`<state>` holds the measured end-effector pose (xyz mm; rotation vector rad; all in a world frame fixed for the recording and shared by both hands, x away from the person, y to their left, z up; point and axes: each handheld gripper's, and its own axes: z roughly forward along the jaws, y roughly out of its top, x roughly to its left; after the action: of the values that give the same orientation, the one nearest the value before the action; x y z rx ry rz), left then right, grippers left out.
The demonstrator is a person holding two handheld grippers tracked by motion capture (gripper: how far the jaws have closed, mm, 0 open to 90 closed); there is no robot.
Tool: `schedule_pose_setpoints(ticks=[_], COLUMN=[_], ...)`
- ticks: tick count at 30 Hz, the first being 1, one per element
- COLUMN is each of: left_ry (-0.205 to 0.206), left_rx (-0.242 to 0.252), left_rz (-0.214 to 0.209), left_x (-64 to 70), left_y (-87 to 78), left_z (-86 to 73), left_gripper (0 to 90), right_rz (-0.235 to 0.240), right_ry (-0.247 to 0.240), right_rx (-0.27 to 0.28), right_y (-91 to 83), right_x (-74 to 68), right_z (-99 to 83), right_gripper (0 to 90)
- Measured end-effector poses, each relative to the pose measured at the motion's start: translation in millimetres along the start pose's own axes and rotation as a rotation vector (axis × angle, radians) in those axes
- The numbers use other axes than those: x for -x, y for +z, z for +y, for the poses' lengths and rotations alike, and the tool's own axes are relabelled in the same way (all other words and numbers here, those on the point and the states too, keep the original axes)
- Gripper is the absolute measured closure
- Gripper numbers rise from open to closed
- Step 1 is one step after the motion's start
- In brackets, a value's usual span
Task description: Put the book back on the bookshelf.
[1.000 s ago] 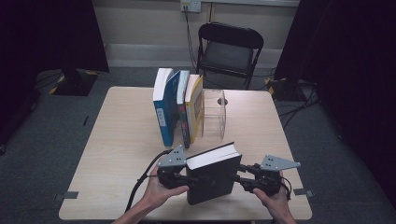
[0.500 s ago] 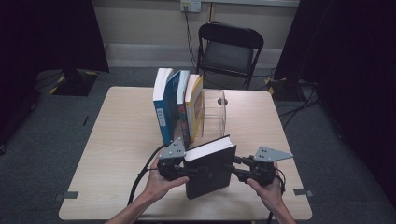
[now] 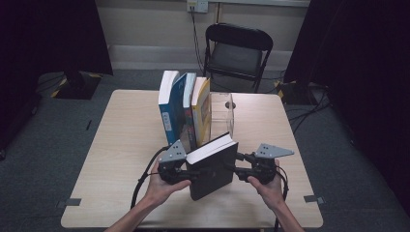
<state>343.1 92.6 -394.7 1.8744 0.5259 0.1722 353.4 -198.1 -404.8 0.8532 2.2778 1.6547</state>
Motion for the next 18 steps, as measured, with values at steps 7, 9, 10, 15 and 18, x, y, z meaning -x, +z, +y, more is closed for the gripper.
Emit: schedule_pose_setpoints(ticks=[7,9,10,15,18], left_ry=[-0.003,-0.005,-0.004,0.025,0.037], left_rx=[0.001,0.001,-0.001,-0.012,-0.011], left_rz=[-0.037,-0.04,-0.046,-0.065,-0.068], left_x=[-0.3,-2.2,-3.0,-5.5,-5.2], left_y=[-12.9,-18.7,-21.3,-32.6,-33.8], left_z=[-3.6,-5.3,-6.4,-11.0,-12.2], left_gripper=[43.4,43.3,43.1,47.4,47.9], right_rz=[-0.002,-0.004,-0.002,-0.001,0.002], right_ry=[0.013,0.02,0.022,0.022,0.025], right_rx=[0.015,0.019,0.019,0.008,0.008], right_y=[-4.6,-3.7,-2.9,0.6,0.5], right_x=[-0.1,1.0,1.3,-0.6,-0.7], right_z=[-2.3,-2.8,-2.9,-3.6,-3.7], right_gripper=[44.4,44.0,42.8,38.4,38.2])
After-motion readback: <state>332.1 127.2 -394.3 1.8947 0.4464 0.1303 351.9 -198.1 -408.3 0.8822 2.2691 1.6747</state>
